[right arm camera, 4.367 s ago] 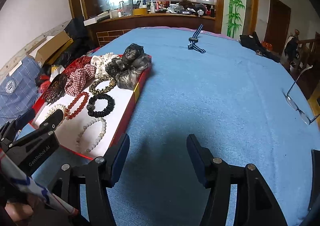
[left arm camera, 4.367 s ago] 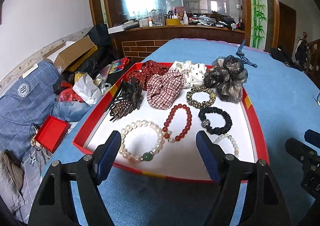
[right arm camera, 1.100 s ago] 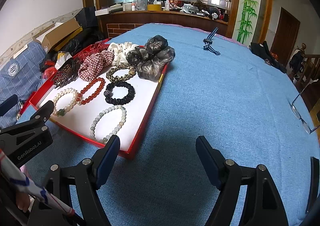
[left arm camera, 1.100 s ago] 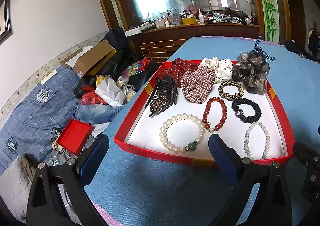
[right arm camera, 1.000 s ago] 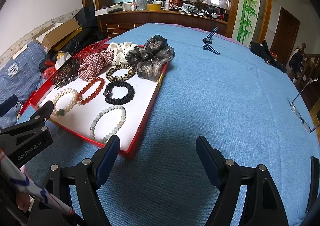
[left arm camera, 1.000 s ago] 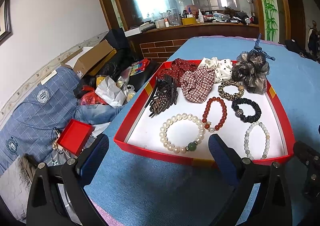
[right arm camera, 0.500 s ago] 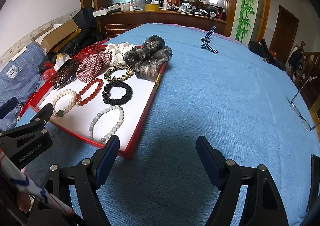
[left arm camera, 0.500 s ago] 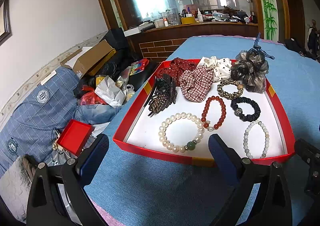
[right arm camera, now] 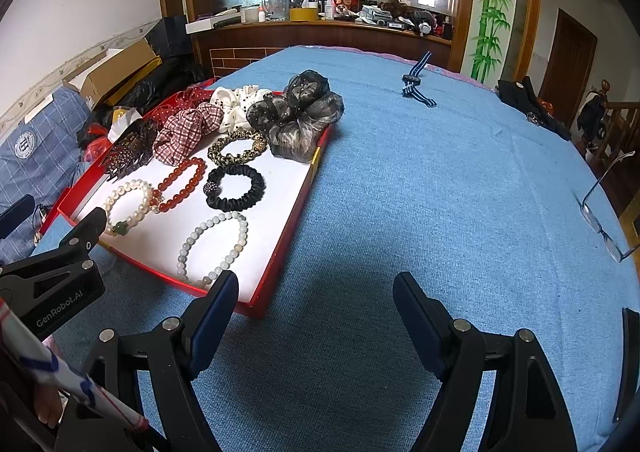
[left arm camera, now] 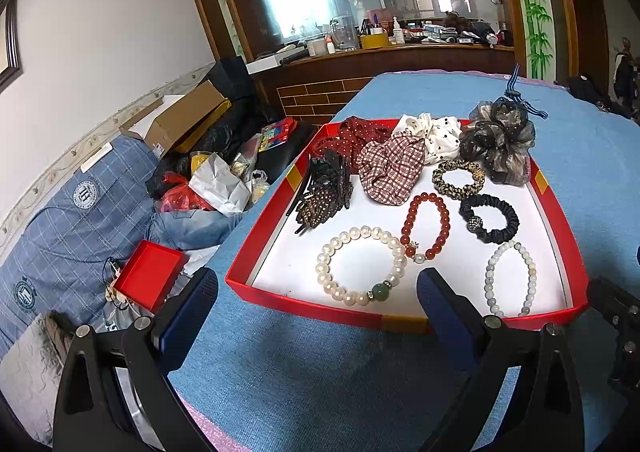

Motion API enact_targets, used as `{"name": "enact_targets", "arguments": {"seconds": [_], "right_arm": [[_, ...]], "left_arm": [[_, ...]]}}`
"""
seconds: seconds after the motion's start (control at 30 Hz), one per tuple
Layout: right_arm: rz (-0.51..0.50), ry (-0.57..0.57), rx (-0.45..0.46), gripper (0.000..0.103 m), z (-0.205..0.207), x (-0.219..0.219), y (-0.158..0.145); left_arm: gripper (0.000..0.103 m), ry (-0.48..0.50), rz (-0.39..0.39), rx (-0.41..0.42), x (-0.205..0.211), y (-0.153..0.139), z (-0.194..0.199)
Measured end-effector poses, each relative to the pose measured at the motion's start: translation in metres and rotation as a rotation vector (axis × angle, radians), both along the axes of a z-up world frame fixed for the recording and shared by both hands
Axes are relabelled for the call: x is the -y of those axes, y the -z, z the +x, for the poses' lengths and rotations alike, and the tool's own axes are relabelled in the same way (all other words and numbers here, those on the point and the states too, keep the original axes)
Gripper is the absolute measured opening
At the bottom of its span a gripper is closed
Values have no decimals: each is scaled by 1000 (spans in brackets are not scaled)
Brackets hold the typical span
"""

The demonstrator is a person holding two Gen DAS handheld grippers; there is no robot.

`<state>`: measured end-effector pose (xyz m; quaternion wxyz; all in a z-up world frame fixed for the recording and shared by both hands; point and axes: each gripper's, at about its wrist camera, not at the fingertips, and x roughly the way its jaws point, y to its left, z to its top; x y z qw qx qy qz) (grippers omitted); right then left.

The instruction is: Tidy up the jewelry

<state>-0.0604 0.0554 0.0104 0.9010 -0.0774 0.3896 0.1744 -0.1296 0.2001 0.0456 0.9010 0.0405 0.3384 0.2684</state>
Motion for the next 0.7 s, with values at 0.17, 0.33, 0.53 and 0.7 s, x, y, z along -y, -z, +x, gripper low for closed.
{"name": "enact_targets", "arguments": {"seconds": [0.17,0.33,0.53,0.7], "right_arm": [[7,5,0,84,1,1,-1],[16,12,-1,84,0,5,-2],[45,53,-9,84,3,28,-5],[55,189,-19,87,15,82,-6]], "left_arm": [[99,6,4,-3,2,1,1],[99,16,8,-4,7,-2,1],[99,47,18,-18,22,-11,5],[99,170,2,-27,63,-22,18]]}}
